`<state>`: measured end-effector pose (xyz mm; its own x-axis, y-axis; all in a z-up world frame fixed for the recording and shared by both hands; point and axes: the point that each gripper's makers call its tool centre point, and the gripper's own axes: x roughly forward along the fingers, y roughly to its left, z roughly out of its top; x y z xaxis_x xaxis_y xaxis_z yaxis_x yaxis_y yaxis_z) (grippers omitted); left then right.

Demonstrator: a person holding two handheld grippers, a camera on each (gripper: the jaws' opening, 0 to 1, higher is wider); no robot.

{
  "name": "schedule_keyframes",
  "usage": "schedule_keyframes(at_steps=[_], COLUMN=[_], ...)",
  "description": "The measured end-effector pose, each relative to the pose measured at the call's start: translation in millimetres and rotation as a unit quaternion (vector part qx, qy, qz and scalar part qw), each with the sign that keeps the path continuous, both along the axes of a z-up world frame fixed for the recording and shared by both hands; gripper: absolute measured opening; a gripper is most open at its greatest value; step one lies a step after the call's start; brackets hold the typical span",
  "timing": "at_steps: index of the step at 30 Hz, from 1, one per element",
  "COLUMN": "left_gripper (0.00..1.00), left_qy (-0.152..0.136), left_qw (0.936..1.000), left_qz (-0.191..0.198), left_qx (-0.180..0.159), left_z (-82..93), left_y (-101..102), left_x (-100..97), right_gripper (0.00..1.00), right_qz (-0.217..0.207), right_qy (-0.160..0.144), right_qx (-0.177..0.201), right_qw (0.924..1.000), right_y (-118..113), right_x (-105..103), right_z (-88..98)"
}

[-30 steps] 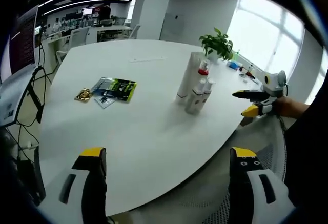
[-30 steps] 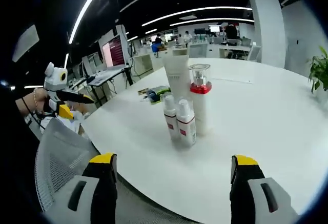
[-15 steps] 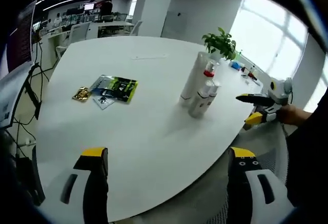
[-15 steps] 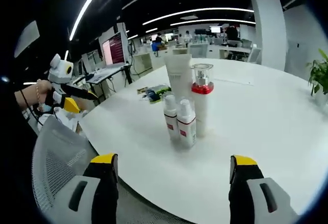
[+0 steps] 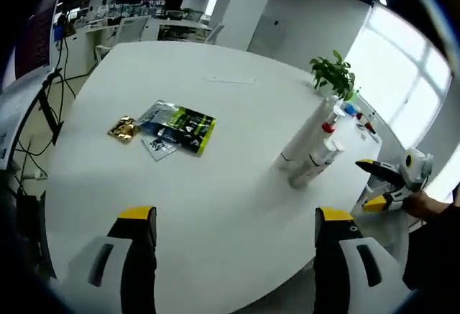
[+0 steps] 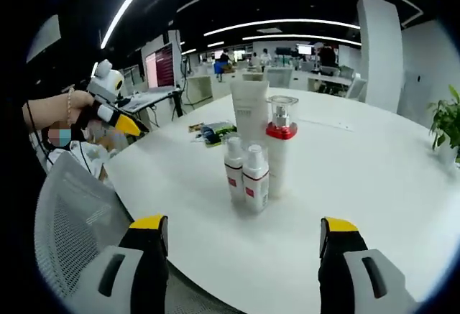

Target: Arrange the skincare products in the storage area until every visible bottle or jar stands upright without overlapping.

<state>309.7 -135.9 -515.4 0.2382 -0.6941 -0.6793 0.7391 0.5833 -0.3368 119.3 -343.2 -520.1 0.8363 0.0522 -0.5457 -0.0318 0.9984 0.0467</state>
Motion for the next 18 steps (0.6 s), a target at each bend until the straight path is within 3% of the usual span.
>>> schedule_keyframes(at_steps=[3, 7, 11, 13, 18], left_gripper=[0.85, 0.85, 0.81, 0.79, 0.75], left_qy=[0.011, 0.015, 0.028, 0.042, 0.08], left_qw=[0.9999, 0.9998, 0.9994, 0.9986, 0.9927], left_qz=[0.01, 0.01, 0.02, 0.031, 0.09], left_qx=[-0.001, 0.005, 0.002, 0.001, 0.0], left_z=[-4.1, -5.9, -10.0, -17.0, -34.3], left_y=[-8, -19, -33, -40, -53], left_x=[8.4, 17.8, 34.3, 46.4, 65.5], right_gripper=[0.91, 0.92, 0.91, 0.87, 0.81], right_qz=[0.005, 0.007, 0.008, 0.016, 0.007], right_qy=[-0.005, -0.026, -0.025, -0.016, -0.032], right_qx=[-0.014, -0.003, -0.007, -0.03, -0.032], right_qw=[0.9999, 0.9996, 0.9996, 0.9993, 0.999], right_y=[-2, -3, -4, -4, -9], right_x=[2, 7, 9, 8, 9], right_z=[-1.0, -0.3, -5.1, -10.8, -11.8])
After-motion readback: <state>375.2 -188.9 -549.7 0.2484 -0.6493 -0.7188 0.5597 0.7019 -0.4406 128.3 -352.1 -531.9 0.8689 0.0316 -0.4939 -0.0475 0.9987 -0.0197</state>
